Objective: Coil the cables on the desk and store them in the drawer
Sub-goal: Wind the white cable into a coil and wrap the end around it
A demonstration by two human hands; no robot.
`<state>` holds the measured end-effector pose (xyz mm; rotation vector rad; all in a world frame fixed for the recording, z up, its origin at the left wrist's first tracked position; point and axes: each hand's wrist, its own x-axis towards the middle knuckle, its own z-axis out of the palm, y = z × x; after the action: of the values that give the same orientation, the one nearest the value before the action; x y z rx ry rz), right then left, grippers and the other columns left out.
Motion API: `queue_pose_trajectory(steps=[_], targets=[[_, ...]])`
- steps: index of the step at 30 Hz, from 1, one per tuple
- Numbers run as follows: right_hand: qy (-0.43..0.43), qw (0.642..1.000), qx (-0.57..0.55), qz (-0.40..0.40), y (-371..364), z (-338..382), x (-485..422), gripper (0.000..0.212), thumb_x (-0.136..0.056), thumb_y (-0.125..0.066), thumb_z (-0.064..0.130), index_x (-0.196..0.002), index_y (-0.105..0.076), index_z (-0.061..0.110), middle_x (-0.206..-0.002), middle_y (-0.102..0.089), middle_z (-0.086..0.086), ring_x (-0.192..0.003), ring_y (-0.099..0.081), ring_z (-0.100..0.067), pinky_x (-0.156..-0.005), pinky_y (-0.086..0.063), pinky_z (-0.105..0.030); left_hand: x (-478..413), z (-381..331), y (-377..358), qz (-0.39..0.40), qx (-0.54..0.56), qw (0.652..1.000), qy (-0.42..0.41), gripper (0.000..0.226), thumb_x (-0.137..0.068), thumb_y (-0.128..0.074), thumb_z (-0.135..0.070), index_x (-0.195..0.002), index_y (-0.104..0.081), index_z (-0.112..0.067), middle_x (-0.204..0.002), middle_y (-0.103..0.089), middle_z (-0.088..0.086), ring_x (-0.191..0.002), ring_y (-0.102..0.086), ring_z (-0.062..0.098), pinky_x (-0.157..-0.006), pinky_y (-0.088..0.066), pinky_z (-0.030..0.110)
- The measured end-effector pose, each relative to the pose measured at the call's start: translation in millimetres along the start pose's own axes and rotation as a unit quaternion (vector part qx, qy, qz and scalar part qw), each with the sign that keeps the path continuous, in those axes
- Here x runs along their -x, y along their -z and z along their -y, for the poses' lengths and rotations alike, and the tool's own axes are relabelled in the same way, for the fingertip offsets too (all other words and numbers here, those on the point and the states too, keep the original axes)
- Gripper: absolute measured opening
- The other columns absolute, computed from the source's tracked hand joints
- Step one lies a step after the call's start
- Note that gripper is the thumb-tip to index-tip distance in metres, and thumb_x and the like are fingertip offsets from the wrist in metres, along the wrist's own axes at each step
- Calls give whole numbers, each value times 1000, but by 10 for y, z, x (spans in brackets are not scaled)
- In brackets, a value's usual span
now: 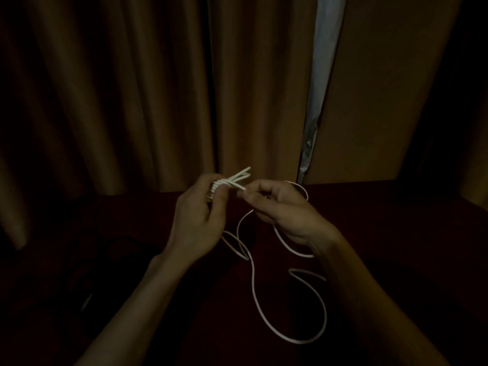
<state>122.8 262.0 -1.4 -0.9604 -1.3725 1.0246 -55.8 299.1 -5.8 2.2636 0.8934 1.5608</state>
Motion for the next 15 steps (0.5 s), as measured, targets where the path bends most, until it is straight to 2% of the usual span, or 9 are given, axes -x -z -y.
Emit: queue_pose_trajectory(steps=[2,3,5,6,8,10,12,13,15], targets=[[14,999,-31,-26,28,-20,4,8,-95,-66,11,-102,-64,10,-68,-53,8,-47,-42,2,-45,-30,-12,-10,-17,-7,32,89,993,76,17,-106,-50,-21,-101,-67,-21,-76,-68,-8,-65,-61,8,-59,-45,20],[19,997,-66,-20,51,-24,5,22,-92,-67,11,-113,-63,10,-70,-55,8,-47,-41,2,-45,-29,-13,-22,-36,-20,53,160,978,120,21,-107,-48,-19,-97,-68,-19,-71,-65,-8,-60,-55,7,-55,-42,20],[13,993,-108,40,125,-28,17,46,-92,-66,10,-136,-56,14,-70,-56,9,-46,-35,1,-45,-22,-16,-43,-91,-39,100,307,920,223,24,-105,-46,-15,-94,-67,-11,-64,-58,-5,-53,-45,8,-49,-32,19],[10,991,-104,79,158,-31,25,47,-94,-65,9,-140,-55,16,-68,-54,8,-46,-30,0,-46,-18,-20,-53,-109,-36,123,367,883,266,22,-102,-47,-15,-96,-67,-7,-62,-56,-2,-50,-41,8,-47,-29,19],[2,987,-82,137,199,-36,50,40,-94,-68,14,-134,-63,17,-66,-48,1,-47,-26,-3,-47,-16,-24,-65,-130,-20,170,434,830,306,27,-92,-52,-24,-105,-67,-5,-62,-53,3,-46,-38,7,-46,-25,19],[-1,988,-66,138,198,-26,81,33,-91,-69,12,-125,-69,14,-68,-58,1,-49,-39,-3,-47,-24,-21,-67,-127,-14,204,451,811,313,36,-85,-54,-28,-110,-67,-6,-63,-51,4,-45,-37,7,-46,-25,20],[17,993,-38,114,208,10,99,32,-88,-69,0,-120,-69,9,-89,-74,-1,-75,-68,-9,-67,-50,-18,-62,-117,-12,226,443,807,317,36,-85,-54,-28,-110,-69,-7,-64,-51,6,-46,-37,8,-47,-22,21],[31,994,-15,107,221,31,108,34,-87,-69,-4,-119,-68,5,-101,-76,-5,-92,-71,-13,-82,-54,-22,-57,-113,-9,240,438,806,319,35,-85,-54,-28,-109,-70,-7,-65,-51,6,-46,-36,8,-46,-21,22],[59,992,36,106,234,65,123,34,-85,-70,-8,-118,-68,0,-109,-74,-12,-104,-71,-19,-92,-54,-28,-46,-107,1,268,430,802,317,31,-87,-57,-26,-105,-67,-4,-64,-52,6,-46,-37,9,-44,-21,20]])
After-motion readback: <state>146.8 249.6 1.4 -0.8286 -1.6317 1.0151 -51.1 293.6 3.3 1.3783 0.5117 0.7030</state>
